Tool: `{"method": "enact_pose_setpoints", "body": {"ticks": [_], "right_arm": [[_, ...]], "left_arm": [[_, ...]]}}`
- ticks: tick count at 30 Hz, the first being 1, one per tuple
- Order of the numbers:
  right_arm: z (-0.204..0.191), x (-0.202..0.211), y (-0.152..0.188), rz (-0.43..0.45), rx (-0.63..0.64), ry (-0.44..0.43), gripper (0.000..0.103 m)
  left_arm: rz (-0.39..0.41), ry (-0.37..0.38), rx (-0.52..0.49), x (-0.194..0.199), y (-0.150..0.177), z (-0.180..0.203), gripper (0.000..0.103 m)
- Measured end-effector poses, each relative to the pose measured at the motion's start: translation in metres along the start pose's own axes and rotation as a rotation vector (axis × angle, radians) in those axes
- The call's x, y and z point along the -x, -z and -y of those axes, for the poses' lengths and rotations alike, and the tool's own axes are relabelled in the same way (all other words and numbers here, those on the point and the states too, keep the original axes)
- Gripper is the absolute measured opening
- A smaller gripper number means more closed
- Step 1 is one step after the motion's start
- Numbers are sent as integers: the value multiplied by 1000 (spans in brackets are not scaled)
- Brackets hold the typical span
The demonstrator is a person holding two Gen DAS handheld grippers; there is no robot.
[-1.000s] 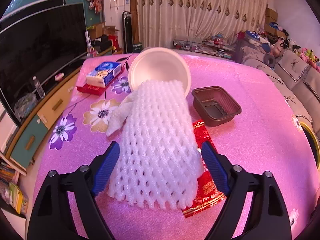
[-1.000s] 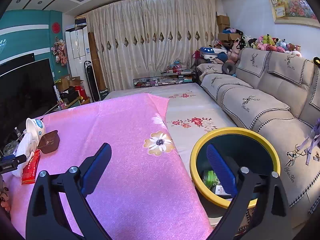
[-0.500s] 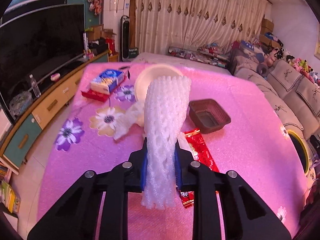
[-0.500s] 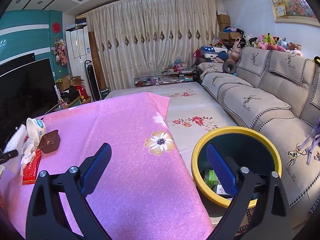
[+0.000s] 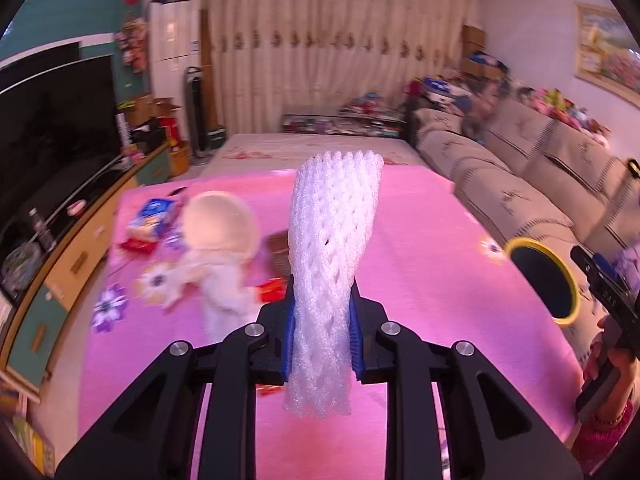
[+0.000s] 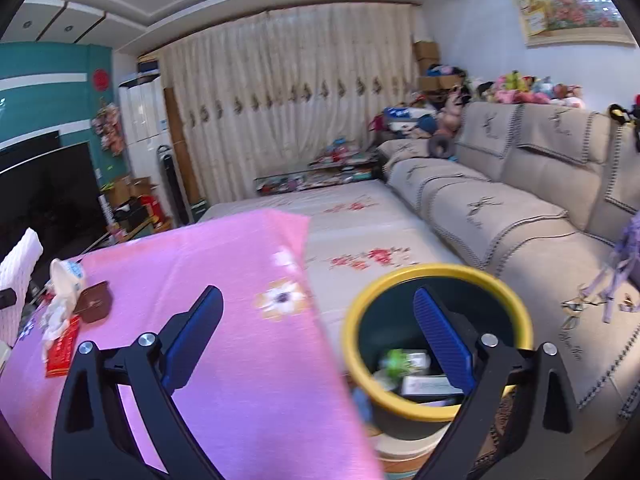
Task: Collect trash
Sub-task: 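Carry the foam net over the bin and open the left tool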
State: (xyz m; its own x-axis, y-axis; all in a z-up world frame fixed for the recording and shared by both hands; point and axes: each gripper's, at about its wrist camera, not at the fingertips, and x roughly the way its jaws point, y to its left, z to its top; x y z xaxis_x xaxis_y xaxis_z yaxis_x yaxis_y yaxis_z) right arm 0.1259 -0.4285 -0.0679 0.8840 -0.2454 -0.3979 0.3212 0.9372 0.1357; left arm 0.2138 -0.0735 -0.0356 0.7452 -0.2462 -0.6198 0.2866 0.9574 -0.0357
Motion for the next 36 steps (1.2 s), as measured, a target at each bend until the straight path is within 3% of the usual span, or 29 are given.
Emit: {"method": "enact_pose_setpoints", "body": {"ticks": [8, 14, 22, 25, 30, 36], "right_arm": [[80, 38, 4, 20, -54, 152, 91], [130, 50, 22, -24, -97, 233, 91], [178, 60, 35, -43, -170, 297, 91], [192, 62, 36, -48, -189, 317, 91], [205, 64, 37, -56, -197, 333, 91], [200, 63, 40, -63, -195, 319, 91]], "left_arm": [[-47, 257, -189, -49, -21, 148, 22], [-107, 386, -303, -93, -35, 257, 22], [-201, 454, -434, -158, -35, 385, 26], [-224, 457, -433, -182, -36, 409, 29], [-240, 415, -422, -208, -30, 428, 66], [-241, 398, -393, -197, -27, 397, 81]]}}
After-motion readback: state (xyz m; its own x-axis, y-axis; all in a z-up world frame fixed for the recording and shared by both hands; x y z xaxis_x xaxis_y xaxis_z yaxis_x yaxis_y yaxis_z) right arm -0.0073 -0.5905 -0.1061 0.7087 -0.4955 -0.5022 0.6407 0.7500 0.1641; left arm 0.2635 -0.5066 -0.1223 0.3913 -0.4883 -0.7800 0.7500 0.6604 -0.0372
